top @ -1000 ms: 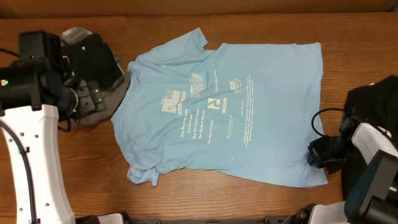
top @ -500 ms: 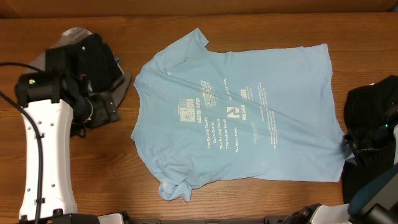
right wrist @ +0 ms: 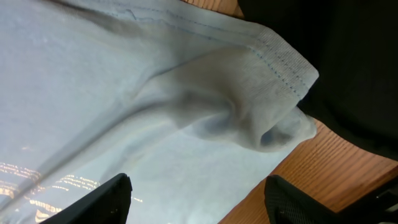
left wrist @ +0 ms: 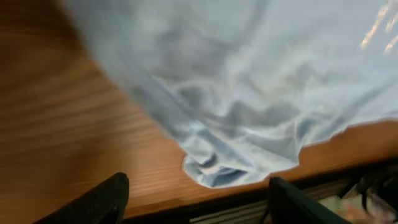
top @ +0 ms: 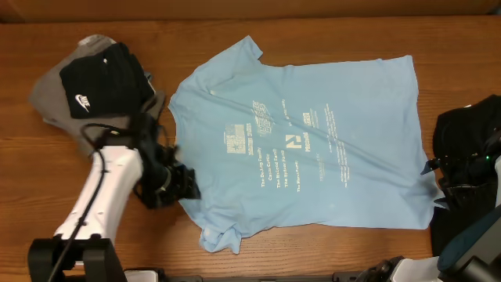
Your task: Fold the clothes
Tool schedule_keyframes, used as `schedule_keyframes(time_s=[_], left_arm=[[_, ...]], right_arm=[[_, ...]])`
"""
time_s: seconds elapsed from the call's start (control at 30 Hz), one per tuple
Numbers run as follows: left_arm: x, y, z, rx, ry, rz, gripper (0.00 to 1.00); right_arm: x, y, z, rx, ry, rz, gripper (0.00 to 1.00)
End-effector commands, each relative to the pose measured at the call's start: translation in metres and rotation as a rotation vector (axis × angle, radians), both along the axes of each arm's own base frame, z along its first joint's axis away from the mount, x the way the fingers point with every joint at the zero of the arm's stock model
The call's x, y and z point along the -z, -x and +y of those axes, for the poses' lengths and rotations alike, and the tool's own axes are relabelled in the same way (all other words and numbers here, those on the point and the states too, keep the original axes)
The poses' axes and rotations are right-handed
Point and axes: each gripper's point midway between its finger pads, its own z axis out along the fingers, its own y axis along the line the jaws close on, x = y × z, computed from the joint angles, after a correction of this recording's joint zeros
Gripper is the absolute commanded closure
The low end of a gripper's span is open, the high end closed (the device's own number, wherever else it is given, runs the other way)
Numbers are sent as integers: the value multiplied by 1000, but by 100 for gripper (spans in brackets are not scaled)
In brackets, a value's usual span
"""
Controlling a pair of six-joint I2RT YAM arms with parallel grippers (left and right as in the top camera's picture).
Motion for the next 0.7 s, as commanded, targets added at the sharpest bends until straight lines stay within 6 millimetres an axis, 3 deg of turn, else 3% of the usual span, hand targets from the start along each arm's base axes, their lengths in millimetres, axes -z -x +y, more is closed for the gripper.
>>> schedule_keyframes(time_s=[0.0, 0.23, 0.5, 0.57, 0.67], left_arm=[[14, 23, -23, 28, 34, 63, 26], [47, 60, -43, 107, -14, 110, 30], [61, 69, -61, 256, -91, 33, 25], [62, 69, -62, 247, -124, 27, 37], [60, 76, -64, 217, -115, 65, 77]], right_arm=[[-6, -5, -2, -7, 11, -32, 28], [-6, -7, -3, -7, 17, -39, 24], [-6, -8, -4, -7, 20, -42, 23], [-6, -8, -4, -7, 20, -42, 23], [-6, -8, -4, -7, 20, -42, 23]])
